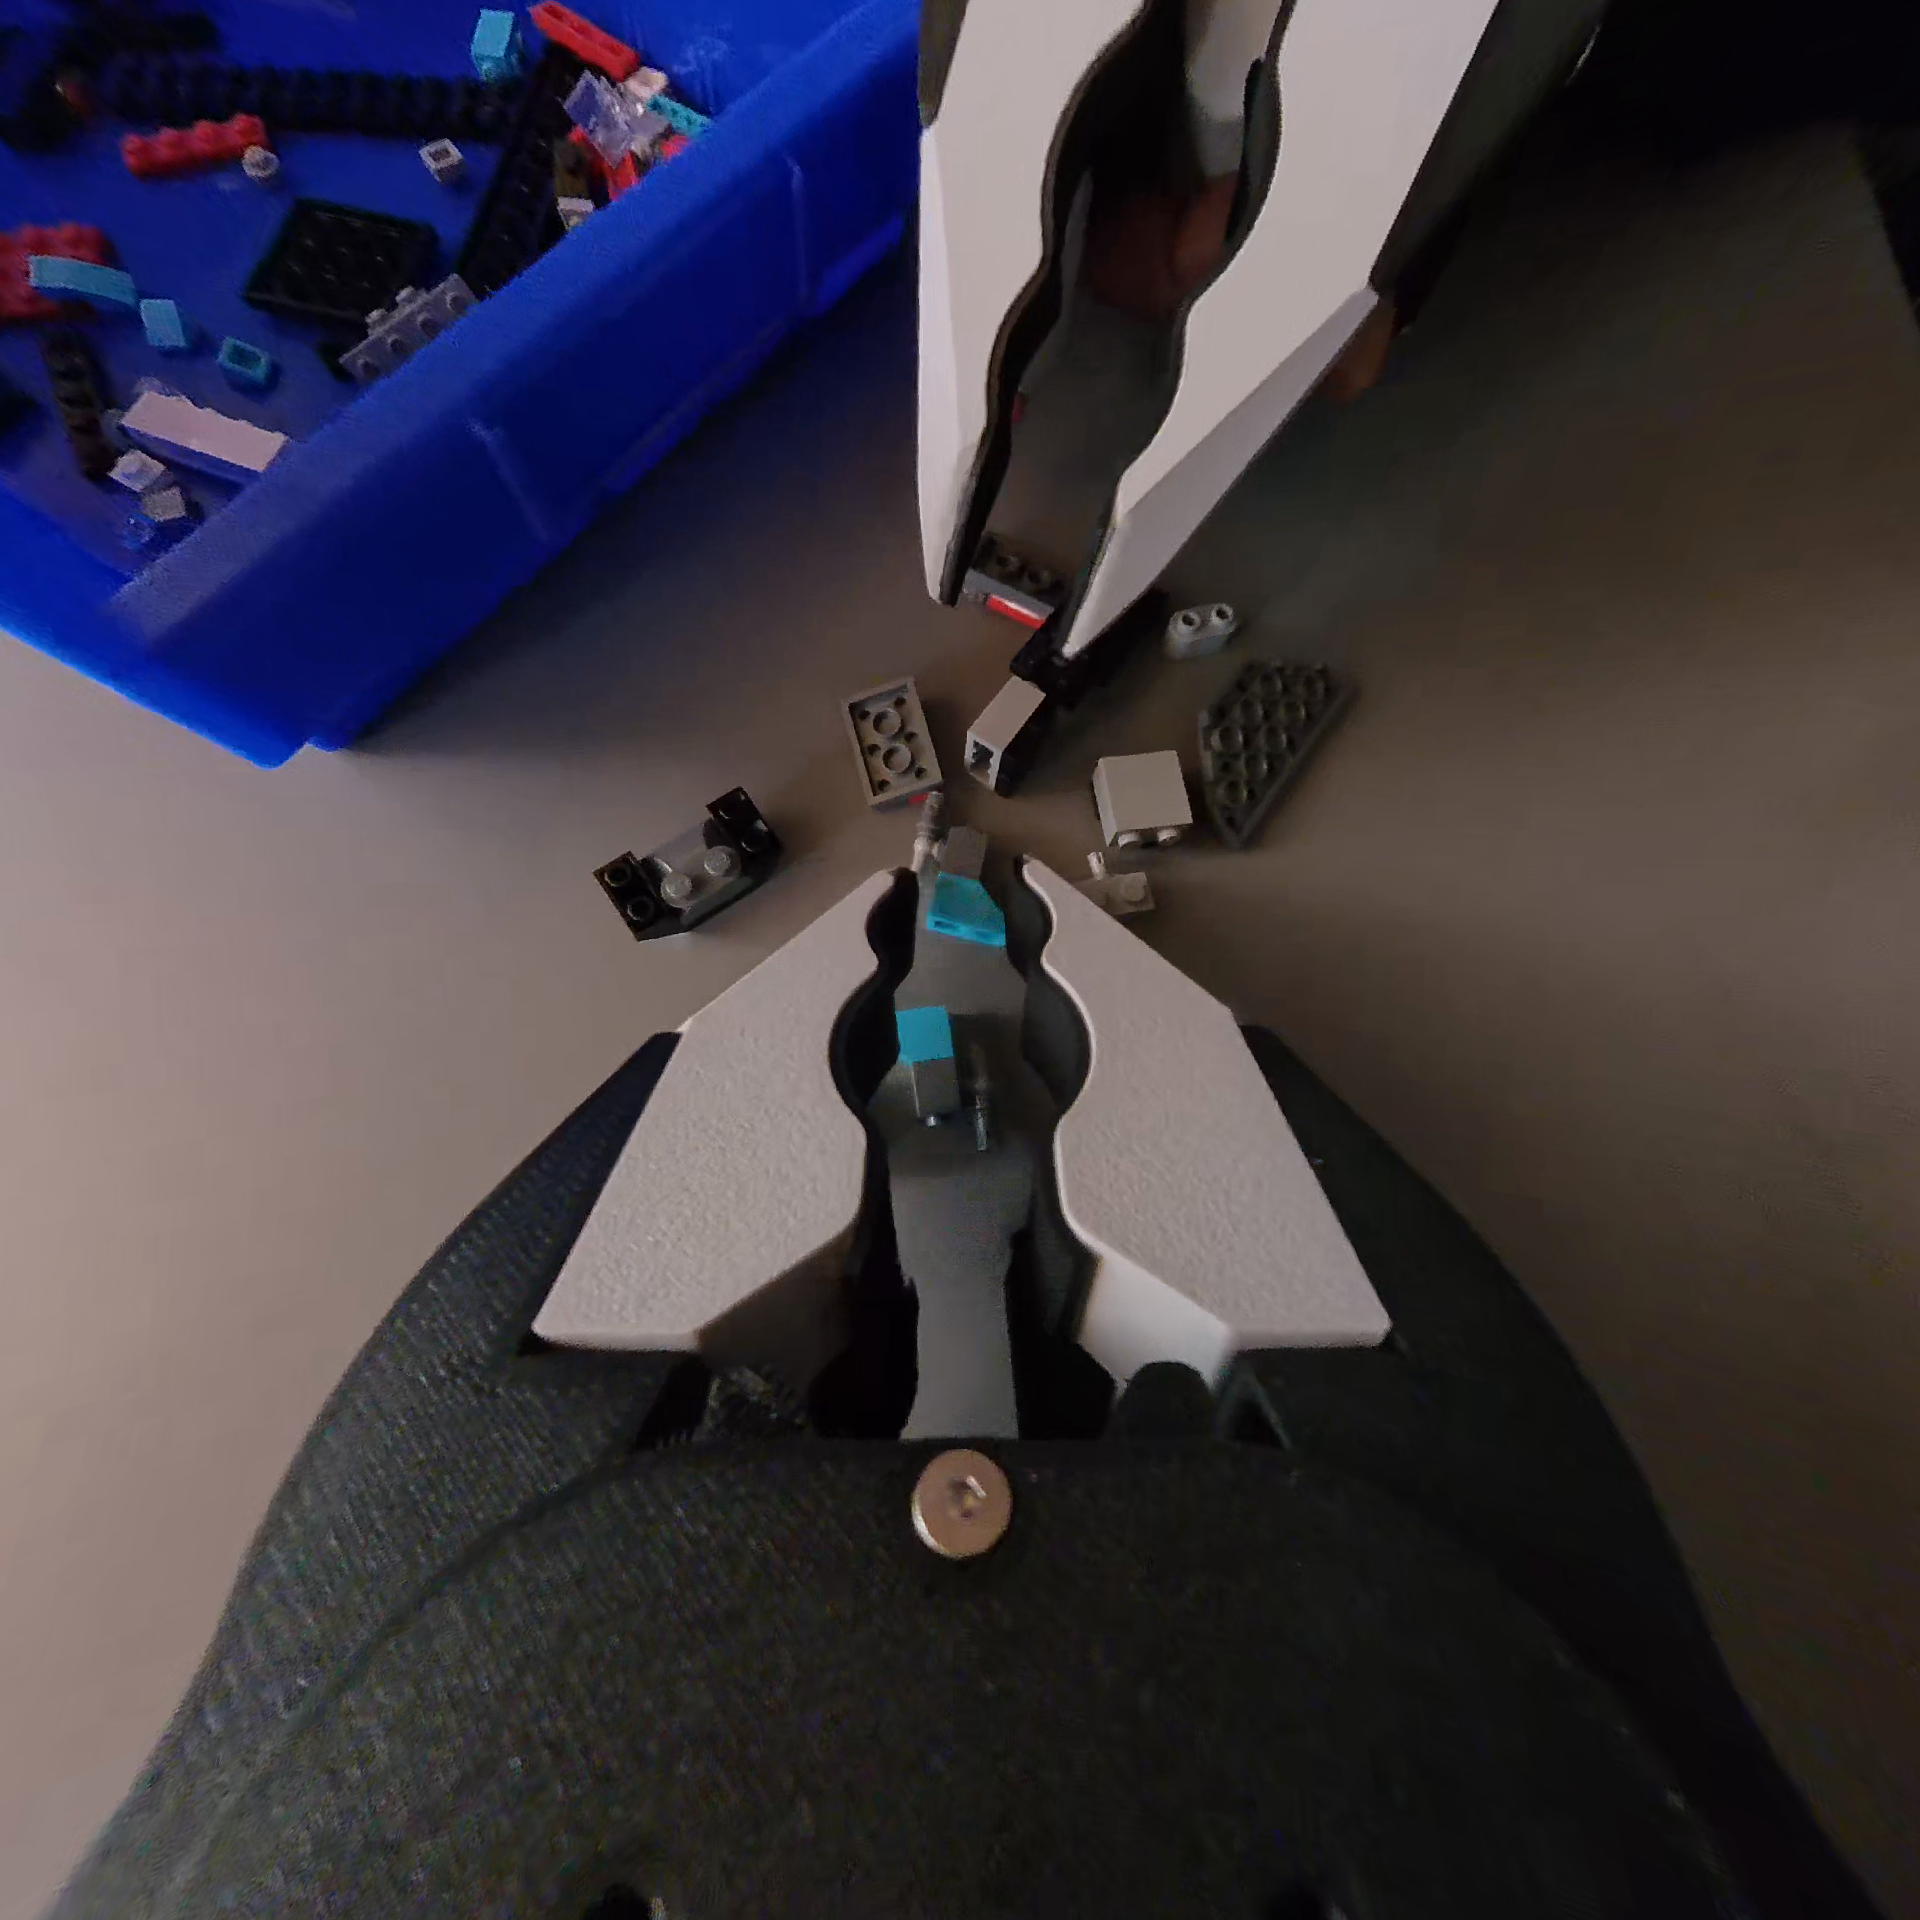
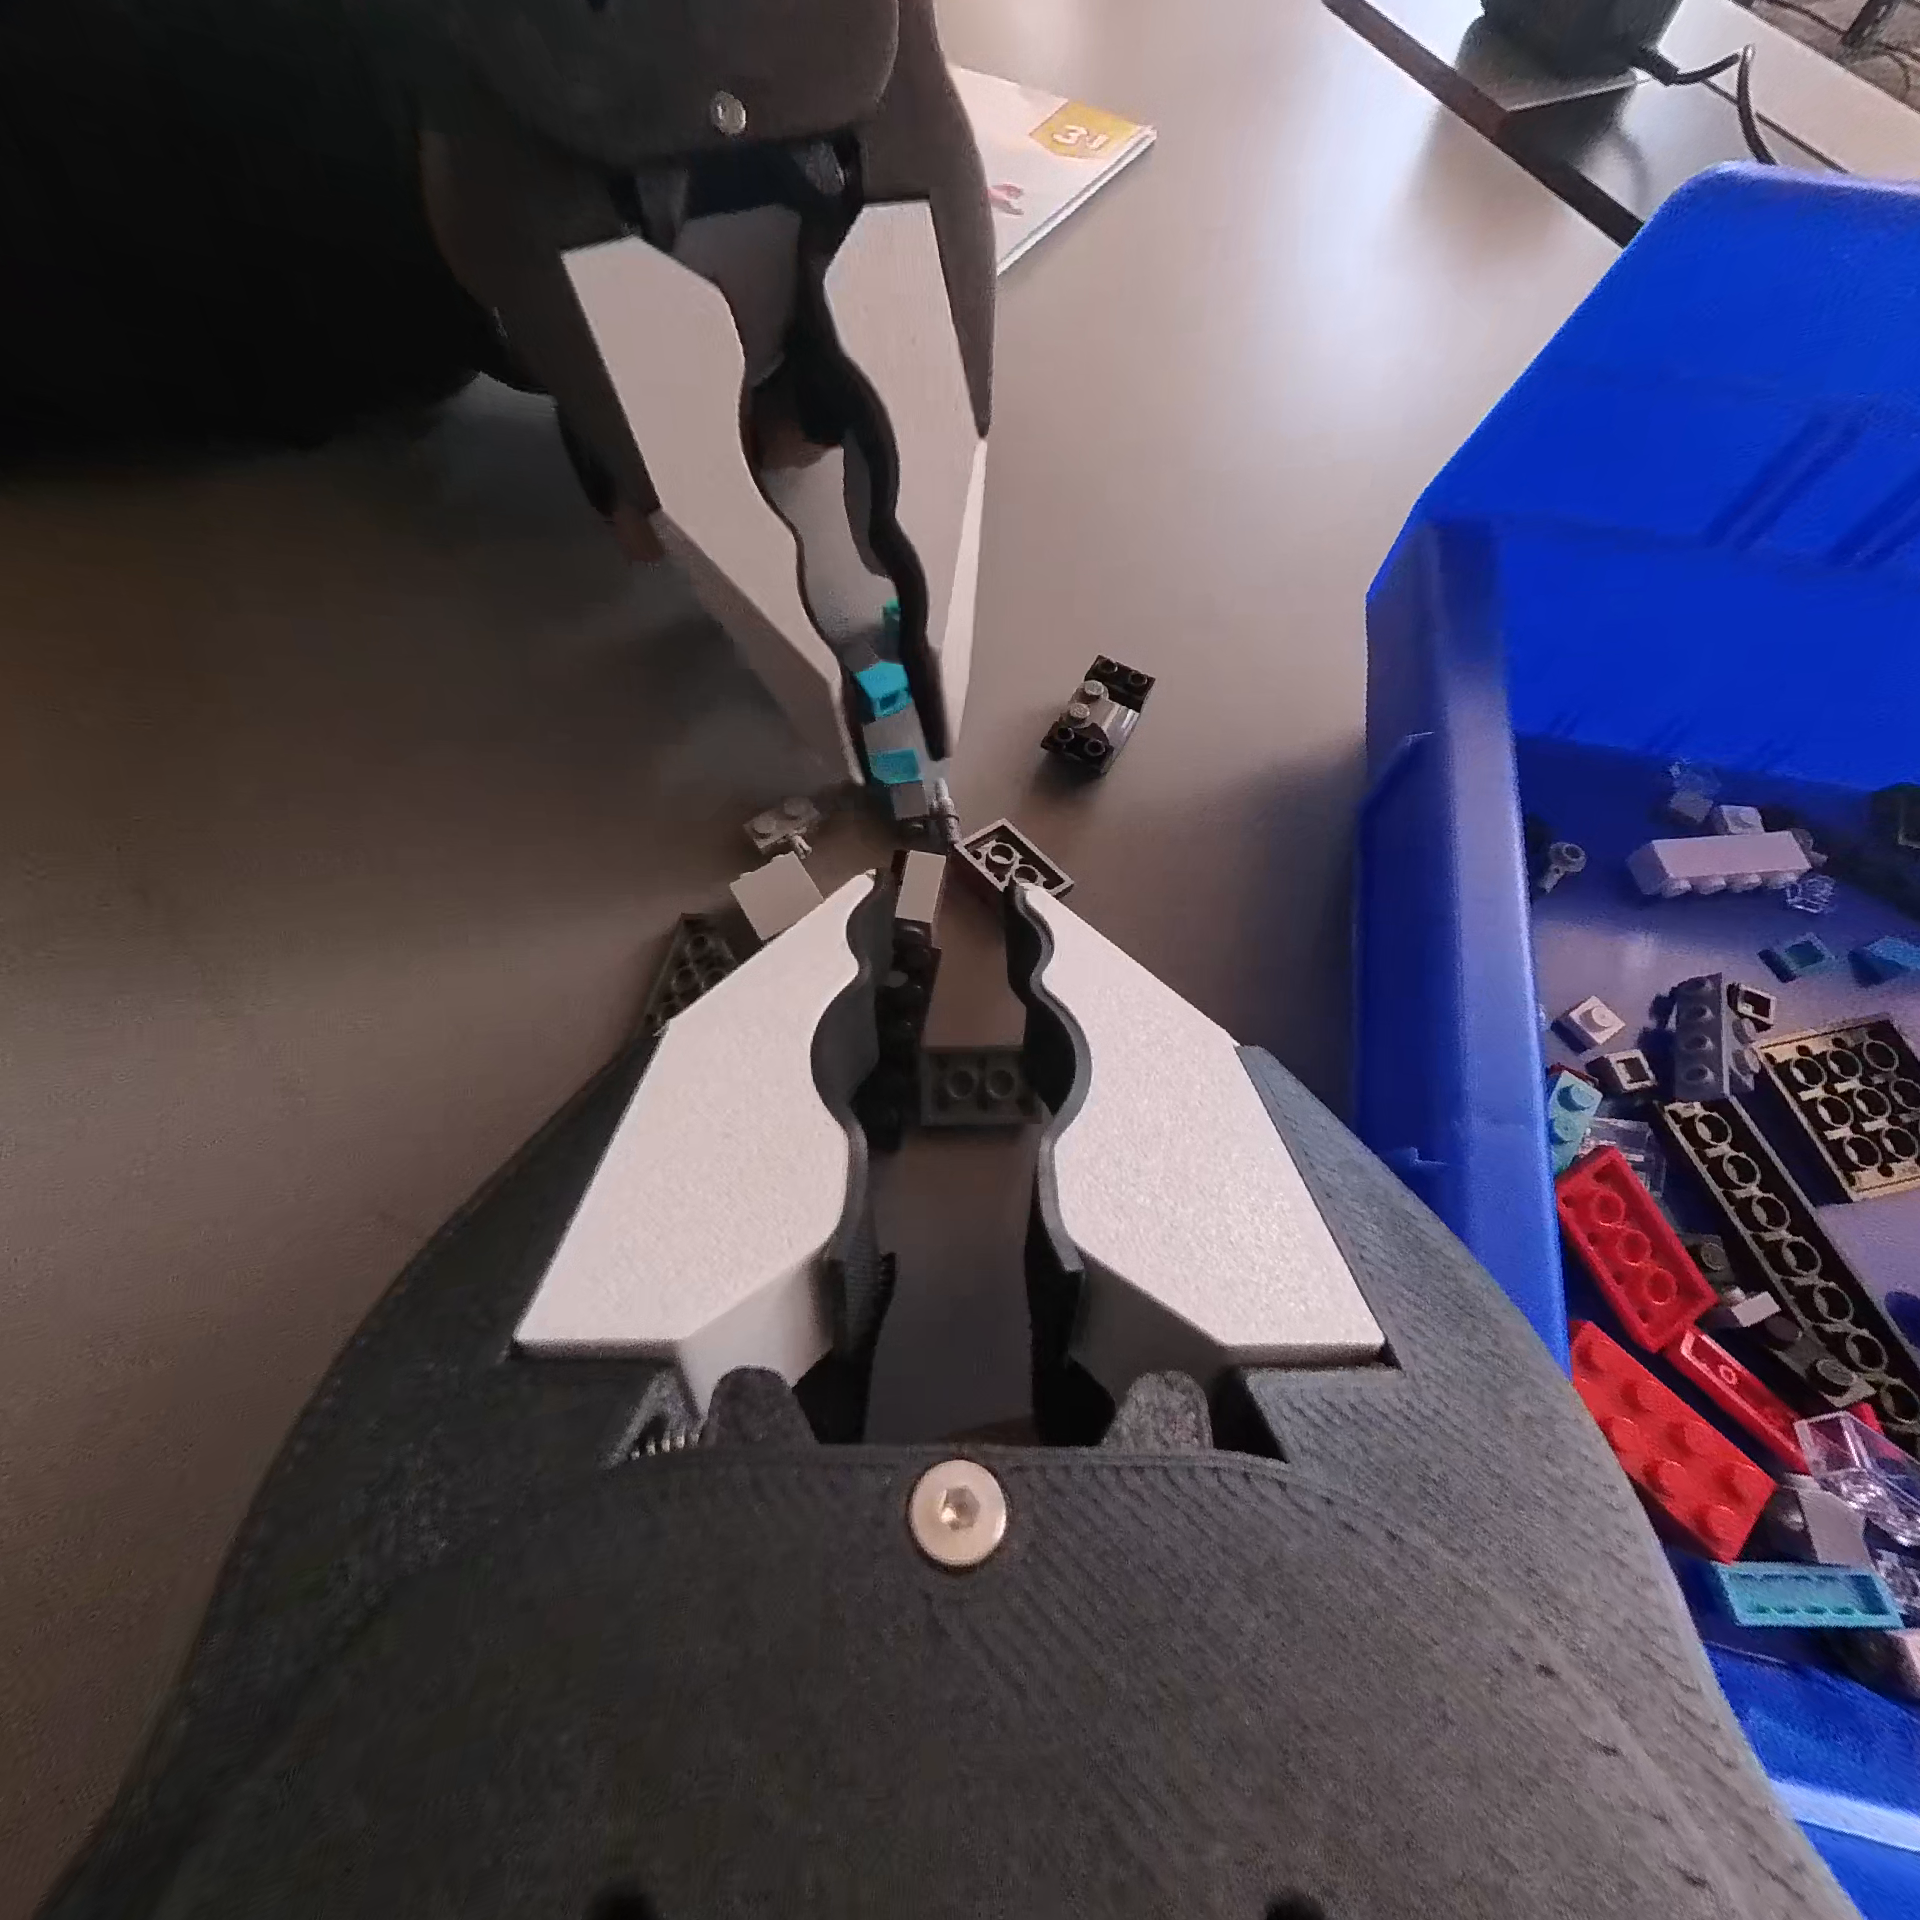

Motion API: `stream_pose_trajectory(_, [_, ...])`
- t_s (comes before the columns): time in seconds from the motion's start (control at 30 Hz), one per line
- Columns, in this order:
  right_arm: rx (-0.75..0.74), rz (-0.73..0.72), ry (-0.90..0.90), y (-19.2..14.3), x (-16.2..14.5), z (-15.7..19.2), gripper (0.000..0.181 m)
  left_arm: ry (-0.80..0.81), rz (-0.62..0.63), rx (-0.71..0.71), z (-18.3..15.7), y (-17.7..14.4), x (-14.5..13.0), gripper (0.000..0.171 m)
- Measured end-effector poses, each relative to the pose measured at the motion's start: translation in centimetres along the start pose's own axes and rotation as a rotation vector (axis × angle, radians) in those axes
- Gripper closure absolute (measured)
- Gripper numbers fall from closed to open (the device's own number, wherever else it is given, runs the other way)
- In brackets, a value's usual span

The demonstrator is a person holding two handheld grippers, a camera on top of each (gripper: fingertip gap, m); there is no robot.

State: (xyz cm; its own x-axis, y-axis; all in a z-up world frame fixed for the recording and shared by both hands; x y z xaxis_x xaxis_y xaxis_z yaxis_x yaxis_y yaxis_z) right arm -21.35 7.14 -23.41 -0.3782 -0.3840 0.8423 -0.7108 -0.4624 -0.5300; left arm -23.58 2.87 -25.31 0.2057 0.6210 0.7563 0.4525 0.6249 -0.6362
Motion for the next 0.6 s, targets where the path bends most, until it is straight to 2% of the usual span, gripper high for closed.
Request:
stream_pose_trajectory(0.27, [0.005,-0.007,0.012,-0.1,0.1,-0.1,0.159,-0.024,-0.095,-0.02,0.7,-2.5,0.4,0.148])
stream_pose_trajectory(0.6, [0.008,-0.003,0.014,-0.1,0.0,-0.1,0.159,-0.03,-0.041,0.02,1.9,-4.6,-1.7,0.144])
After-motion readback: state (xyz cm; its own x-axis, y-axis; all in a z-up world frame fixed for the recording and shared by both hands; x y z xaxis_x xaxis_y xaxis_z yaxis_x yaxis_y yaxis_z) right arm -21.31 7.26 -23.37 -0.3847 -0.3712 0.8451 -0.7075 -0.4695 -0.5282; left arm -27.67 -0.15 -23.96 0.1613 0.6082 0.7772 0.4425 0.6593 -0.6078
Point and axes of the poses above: each gripper's, where its closed fingertips meet, y out along the fingers, x out of its top, z = x × y across the jaws, the point moved 1 cm from there along -y, back along the fingers, and after that the axes turned 9 degrees about -x, right-handed, at the moved point
